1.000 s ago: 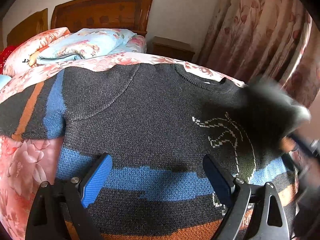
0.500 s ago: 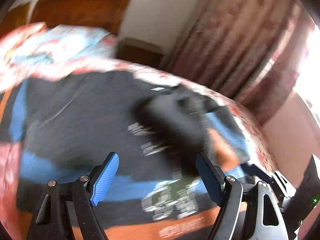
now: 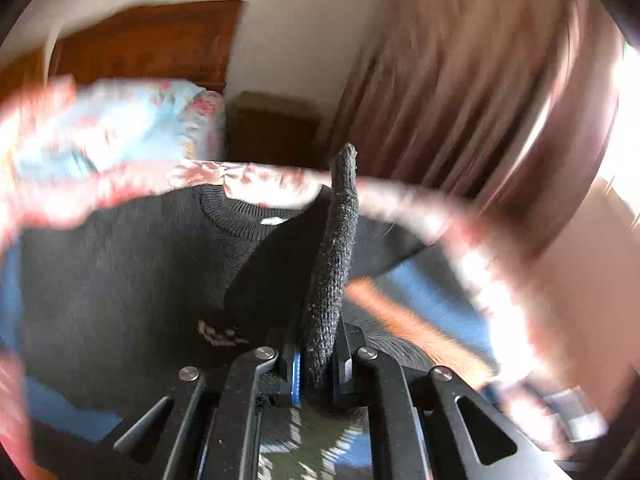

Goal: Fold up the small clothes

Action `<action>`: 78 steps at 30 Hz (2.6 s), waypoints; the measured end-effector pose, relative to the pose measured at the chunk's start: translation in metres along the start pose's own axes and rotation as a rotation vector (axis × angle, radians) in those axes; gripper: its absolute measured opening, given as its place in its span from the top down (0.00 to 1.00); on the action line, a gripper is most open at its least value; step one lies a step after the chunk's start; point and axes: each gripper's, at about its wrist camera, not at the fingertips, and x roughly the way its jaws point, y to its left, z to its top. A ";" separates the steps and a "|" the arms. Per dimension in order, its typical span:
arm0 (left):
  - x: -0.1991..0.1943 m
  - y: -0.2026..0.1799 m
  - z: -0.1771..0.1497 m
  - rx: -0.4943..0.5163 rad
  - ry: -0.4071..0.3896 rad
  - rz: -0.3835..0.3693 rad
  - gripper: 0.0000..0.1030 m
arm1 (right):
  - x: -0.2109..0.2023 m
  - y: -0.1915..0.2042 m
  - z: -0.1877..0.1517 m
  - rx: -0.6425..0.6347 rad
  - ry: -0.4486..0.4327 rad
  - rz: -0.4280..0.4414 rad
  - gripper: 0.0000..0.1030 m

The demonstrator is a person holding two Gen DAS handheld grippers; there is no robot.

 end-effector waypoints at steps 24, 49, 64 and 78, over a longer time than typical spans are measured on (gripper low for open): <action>-0.015 0.091 -0.027 -0.244 -0.002 -0.098 0.93 | 0.012 -0.010 0.000 0.071 0.050 0.002 0.00; -0.048 0.047 -0.012 0.103 -0.218 0.105 0.72 | 0.019 -0.028 -0.002 0.186 0.109 -0.207 0.00; -0.037 0.069 -0.018 0.118 -0.023 0.108 0.72 | 0.047 -0.022 0.002 0.156 0.243 -0.272 0.00; 0.000 0.093 -0.027 0.037 0.061 0.075 0.72 | 0.042 -0.057 0.010 0.277 0.242 -0.304 0.00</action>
